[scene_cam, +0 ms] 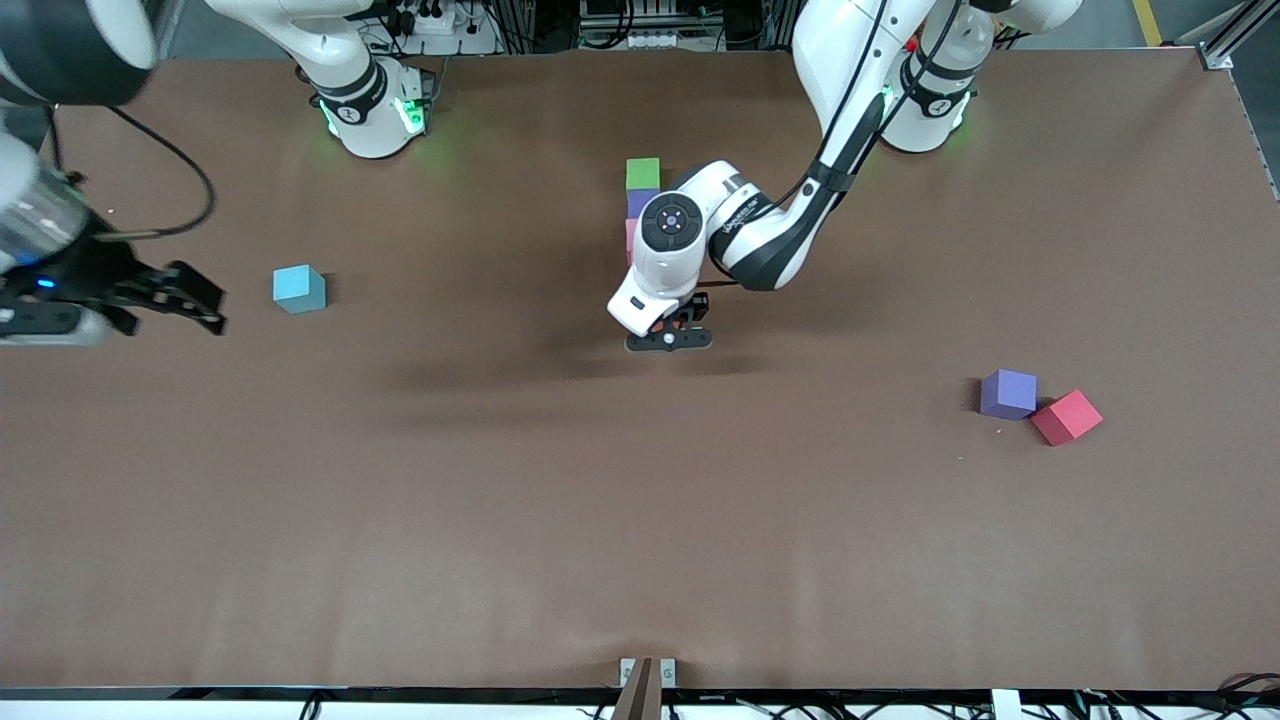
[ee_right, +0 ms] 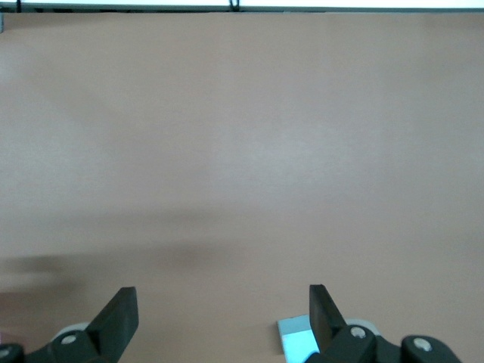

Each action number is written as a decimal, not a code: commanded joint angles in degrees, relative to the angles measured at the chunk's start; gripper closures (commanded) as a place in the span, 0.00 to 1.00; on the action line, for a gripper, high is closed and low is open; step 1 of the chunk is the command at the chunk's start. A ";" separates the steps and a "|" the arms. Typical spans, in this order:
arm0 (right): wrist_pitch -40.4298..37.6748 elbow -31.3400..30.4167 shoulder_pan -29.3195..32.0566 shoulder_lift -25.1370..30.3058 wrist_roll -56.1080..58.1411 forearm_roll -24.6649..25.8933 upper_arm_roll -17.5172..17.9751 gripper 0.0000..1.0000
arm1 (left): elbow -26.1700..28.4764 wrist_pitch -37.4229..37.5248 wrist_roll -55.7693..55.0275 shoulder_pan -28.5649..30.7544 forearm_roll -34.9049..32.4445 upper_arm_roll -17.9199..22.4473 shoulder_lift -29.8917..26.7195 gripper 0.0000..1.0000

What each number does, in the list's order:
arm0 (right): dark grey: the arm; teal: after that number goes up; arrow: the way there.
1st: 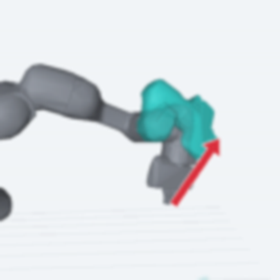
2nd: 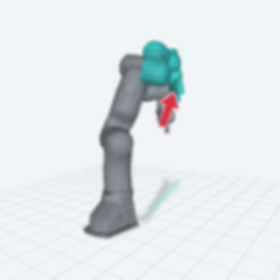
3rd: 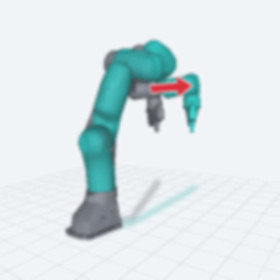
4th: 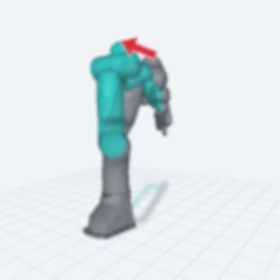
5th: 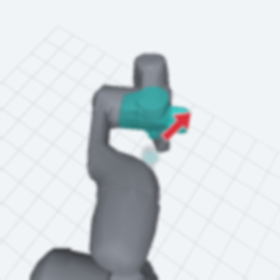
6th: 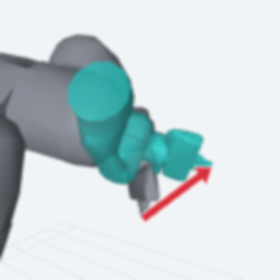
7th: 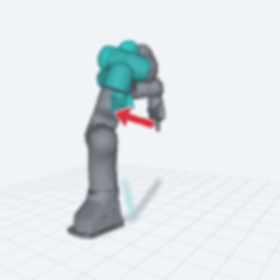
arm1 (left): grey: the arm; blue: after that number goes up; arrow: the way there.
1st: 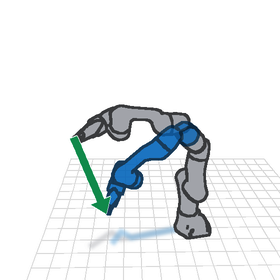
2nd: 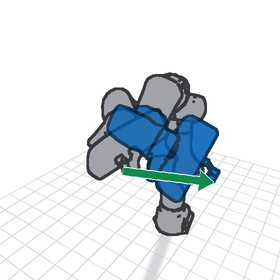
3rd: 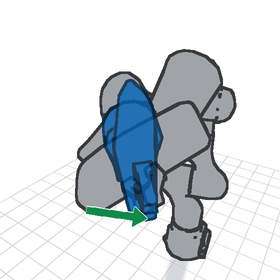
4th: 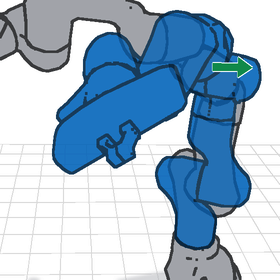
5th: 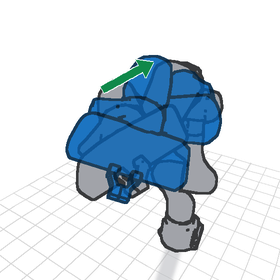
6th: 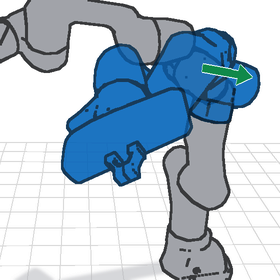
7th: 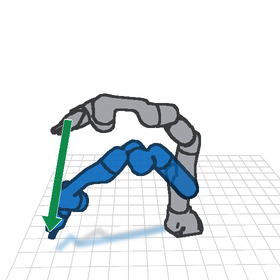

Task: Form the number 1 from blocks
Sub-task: 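Lower the orange cube at the column end and open the left gripper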

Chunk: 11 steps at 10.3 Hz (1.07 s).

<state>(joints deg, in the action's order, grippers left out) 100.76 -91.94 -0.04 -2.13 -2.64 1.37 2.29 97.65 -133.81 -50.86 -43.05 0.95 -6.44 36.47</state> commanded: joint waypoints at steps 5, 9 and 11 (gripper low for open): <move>-3.11 0.00 2.59 4.24 -1.12 0.04 -0.18 0.00 | -0.35 -2.07 -1.96 -2.12 0.63 0.73 1.77 1.00; -4.43 1.06 2.58 3.81 -2.37 0.22 -0.09 0.00 | -0.35 -2.07 -2.05 -2.13 0.46 0.73 1.94 1.00; -4.43 1.14 2.41 3.72 -2.46 0.22 -0.01 0.00 | -0.26 -2.07 -2.05 -2.13 0.37 0.64 2.29 1.00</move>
<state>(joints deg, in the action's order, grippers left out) 97.08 -91.18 2.02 1.43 -4.08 1.37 1.69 97.64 -135.36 -52.07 -44.38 0.95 -6.37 38.24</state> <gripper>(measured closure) 0.000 0.383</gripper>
